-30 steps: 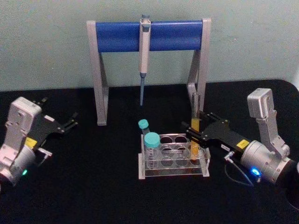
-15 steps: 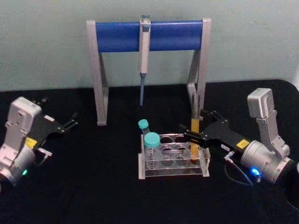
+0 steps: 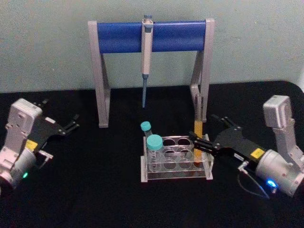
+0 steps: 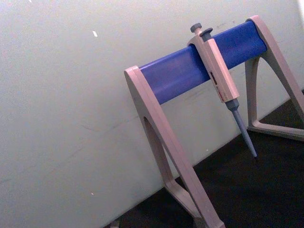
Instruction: Pick up the test tube from the test tube rack, shake it, then place it back into the test tube rack.
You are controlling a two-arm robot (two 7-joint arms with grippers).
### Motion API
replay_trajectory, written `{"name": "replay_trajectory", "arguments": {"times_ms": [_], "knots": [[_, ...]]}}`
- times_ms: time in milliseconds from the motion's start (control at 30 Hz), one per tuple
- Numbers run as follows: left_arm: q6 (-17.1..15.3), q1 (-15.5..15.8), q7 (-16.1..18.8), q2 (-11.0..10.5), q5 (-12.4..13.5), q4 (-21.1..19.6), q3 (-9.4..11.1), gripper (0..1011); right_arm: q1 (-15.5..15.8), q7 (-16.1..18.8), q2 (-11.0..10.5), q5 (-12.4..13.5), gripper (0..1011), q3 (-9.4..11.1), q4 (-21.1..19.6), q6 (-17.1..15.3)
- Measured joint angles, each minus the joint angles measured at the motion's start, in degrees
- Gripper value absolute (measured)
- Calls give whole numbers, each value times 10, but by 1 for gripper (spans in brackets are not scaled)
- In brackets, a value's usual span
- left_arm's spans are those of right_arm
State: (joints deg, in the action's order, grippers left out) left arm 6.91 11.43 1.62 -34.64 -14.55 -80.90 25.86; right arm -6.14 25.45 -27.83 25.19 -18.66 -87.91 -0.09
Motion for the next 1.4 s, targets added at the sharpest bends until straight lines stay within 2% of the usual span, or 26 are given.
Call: {"name": "replay_trajectory", "arguments": {"times_ms": [200,333,533,667,933,1400], "knots": [[0,0,0,0,0,0,0,1001,46,-40,-9,-9,1000,27,-40,5],[0,0,0,0,0,0,0,1001,69,-78,-1,-28,1000,47,-49,13],[0,0,0,0,0,0,0,1001,74,-128,24,-61,1000,63,-33,22],[0,0,0,0,0,0,0,1001,70,-146,41,-73,1000,70,-16,27],[0,0,0,0,0,0,0,1001,55,-157,65,-90,1000,74,22,22],[0,0,0,0,0,0,0,1001,39,-130,84,-109,1000,71,57,3]]}}
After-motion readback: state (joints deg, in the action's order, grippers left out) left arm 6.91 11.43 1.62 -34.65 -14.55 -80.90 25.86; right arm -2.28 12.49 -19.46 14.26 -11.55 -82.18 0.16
